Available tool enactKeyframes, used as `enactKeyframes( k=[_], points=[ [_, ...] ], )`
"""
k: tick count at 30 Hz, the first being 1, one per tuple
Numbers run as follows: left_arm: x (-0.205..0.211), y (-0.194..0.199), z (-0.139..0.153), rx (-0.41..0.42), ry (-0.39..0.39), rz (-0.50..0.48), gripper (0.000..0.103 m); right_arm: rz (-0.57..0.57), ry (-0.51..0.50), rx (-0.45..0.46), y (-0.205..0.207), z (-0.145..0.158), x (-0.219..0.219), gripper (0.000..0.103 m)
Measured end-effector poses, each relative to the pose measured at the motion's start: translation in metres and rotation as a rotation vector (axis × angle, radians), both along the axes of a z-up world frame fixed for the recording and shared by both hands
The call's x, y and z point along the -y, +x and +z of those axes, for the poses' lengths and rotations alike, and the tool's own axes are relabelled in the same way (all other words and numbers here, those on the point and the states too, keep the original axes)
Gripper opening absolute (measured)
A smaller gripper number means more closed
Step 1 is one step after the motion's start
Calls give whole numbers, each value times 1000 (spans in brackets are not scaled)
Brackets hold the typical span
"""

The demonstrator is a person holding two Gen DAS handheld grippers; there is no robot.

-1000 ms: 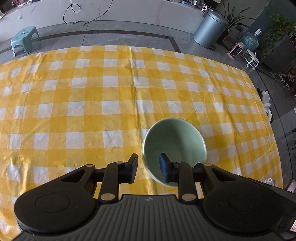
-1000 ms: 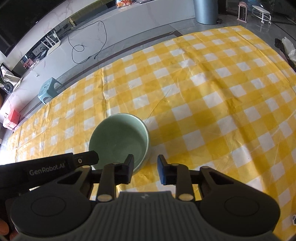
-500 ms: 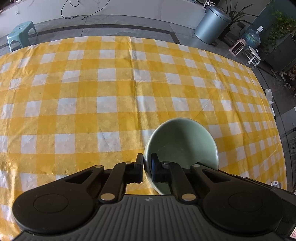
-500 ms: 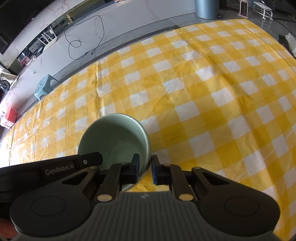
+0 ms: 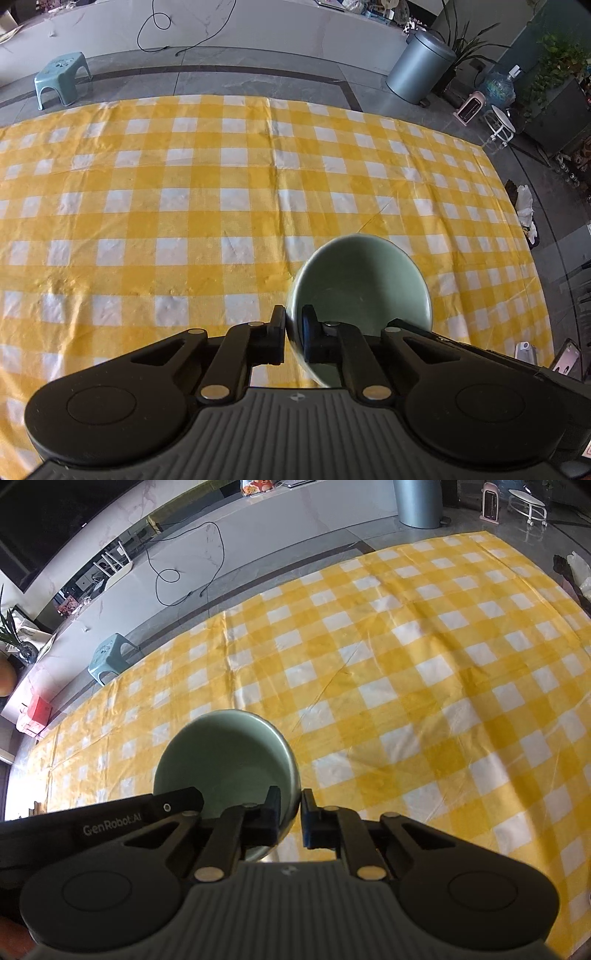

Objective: Organize plates and bowls
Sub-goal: 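Carry the green bowl over the nested orange bowl with the left gripper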

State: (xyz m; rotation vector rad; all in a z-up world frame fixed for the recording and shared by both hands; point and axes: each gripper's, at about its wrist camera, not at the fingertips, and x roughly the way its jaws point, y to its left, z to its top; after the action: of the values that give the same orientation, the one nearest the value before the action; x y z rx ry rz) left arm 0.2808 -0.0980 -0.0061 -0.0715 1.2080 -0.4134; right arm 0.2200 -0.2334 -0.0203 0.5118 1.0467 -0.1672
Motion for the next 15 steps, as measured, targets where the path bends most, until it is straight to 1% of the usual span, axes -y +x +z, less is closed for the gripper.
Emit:
enactKeyframes(
  k=[4, 7, 11, 15],
  points=[
    [-13, -30, 25, 24, 8, 16, 9, 33, 11, 36, -27, 24, -12, 8],
    [-21, -55, 36, 29, 19, 28, 9, 61, 12, 58, -49, 38, -21, 8],
    [-34, -86, 46, 27, 15, 53, 10, 73, 45, 72, -80, 47, -30, 8],
    [-47, -117, 51, 37, 6, 80, 10, 71, 80, 82, -113, 47, -37, 8]
  ],
)
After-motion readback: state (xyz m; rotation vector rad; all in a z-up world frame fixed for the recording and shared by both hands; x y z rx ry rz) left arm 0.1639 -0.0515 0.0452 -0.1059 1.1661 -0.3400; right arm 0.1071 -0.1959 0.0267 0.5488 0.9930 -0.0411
